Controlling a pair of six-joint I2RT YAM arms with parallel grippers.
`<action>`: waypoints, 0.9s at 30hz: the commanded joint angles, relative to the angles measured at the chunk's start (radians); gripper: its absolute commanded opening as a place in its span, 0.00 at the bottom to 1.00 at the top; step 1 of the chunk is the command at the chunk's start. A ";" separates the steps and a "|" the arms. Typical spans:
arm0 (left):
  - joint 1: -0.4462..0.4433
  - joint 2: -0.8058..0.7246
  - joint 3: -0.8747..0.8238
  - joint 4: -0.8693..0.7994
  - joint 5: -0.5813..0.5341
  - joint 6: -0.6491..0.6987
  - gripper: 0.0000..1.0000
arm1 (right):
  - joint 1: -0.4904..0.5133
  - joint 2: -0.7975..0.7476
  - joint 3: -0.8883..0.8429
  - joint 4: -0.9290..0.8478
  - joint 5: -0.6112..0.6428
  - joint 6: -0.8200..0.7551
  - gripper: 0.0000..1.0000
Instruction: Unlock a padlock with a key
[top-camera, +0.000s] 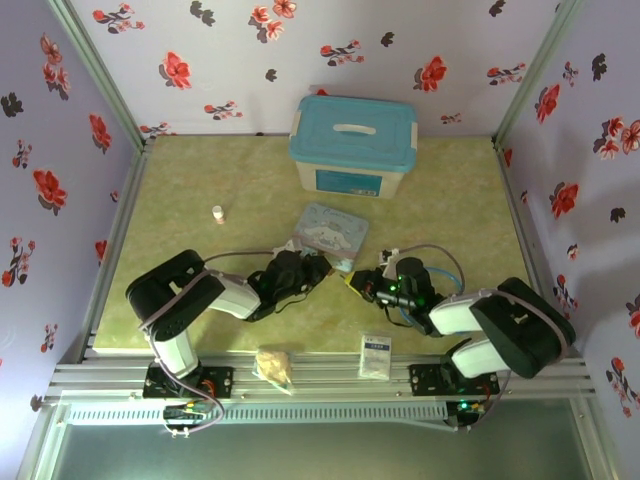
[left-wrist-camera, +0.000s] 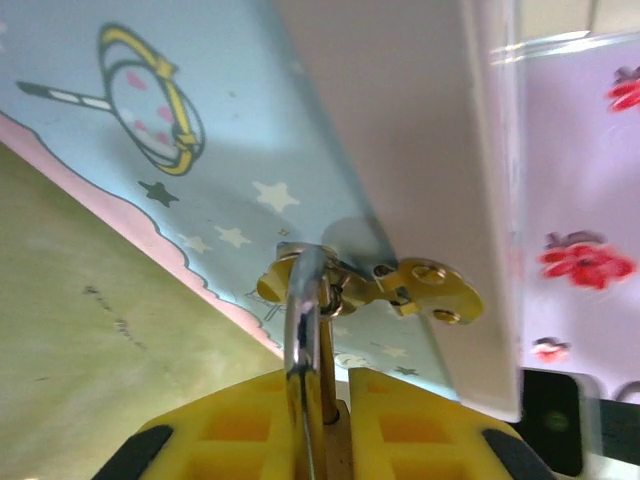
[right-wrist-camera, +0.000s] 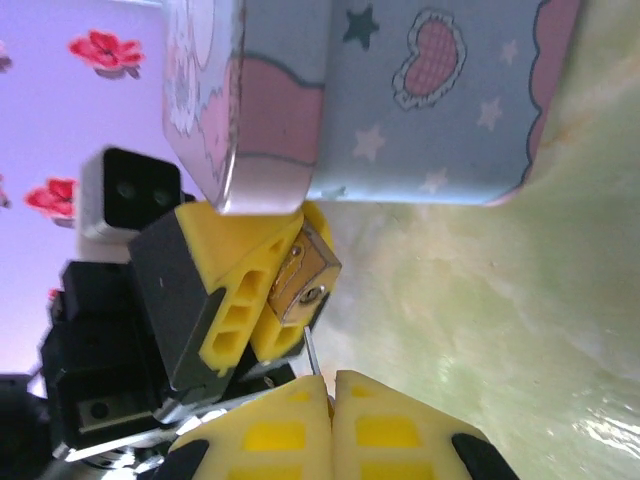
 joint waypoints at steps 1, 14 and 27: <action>-0.013 0.035 -0.026 0.210 -0.059 -0.080 0.00 | -0.023 0.043 -0.011 0.166 -0.053 0.087 0.00; -0.041 0.081 -0.041 0.347 -0.150 -0.118 0.00 | 0.012 0.188 0.035 0.248 -0.043 0.214 0.00; -0.054 0.076 -0.035 0.352 -0.140 -0.134 0.00 | 0.025 0.310 0.034 0.464 -0.016 0.263 0.00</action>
